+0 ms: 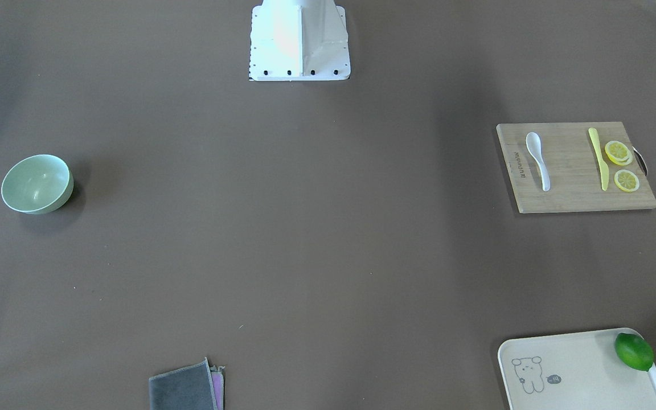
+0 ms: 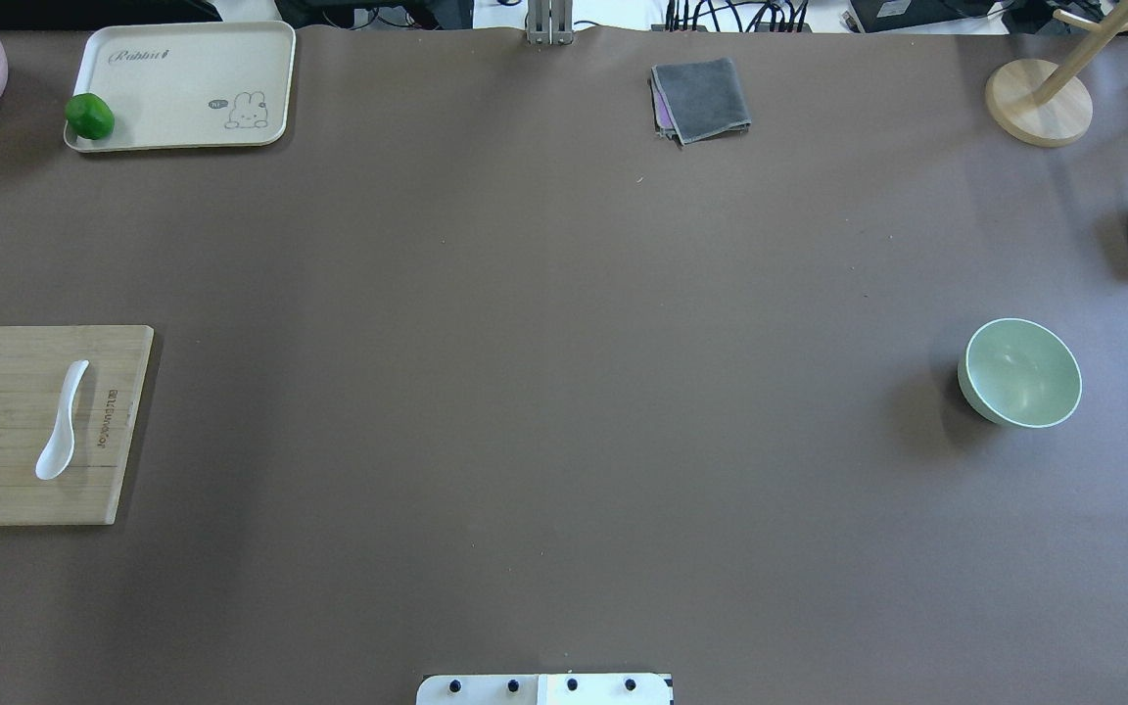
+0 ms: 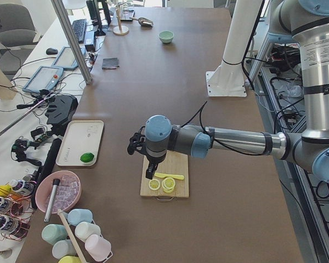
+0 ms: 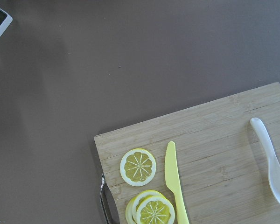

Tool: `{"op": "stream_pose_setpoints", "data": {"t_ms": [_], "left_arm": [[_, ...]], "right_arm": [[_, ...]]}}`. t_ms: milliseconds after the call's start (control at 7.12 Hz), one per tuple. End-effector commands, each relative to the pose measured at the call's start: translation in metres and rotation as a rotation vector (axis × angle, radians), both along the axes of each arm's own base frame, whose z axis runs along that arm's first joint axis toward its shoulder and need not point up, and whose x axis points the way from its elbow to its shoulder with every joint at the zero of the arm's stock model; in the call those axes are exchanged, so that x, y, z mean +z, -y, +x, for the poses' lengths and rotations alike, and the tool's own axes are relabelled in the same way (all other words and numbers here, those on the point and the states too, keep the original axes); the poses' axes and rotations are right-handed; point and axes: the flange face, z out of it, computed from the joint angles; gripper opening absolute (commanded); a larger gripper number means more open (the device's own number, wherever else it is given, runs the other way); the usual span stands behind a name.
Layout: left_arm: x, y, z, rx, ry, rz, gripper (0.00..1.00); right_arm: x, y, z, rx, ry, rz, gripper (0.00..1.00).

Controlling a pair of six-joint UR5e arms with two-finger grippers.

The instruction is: Place spoon in bowl

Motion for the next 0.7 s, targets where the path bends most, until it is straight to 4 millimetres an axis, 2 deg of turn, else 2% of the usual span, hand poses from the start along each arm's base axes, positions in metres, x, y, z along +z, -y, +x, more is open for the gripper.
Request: {"op": "stream_pose_setpoints", "data": {"t_ms": [0, 421, 561], "left_arm": [[-0.007, 0.002, 0.002, -0.001, 0.001, 0.008, 0.98], [-0.002, -0.001, 0.002, -0.004, 0.001, -0.008, 0.98], [-0.001, -0.003, 0.0, -0.005, 0.007, -0.002, 0.98]], "right_arm": [[-0.008, -0.003, 0.0, 0.002, -0.001, 0.014, 1.0], [-0.014, -0.005, 0.0, -0.001, -0.008, 0.035, 1.0], [-0.015, -0.014, -0.002, -0.003, -0.001, 0.039, 1.0]]}}
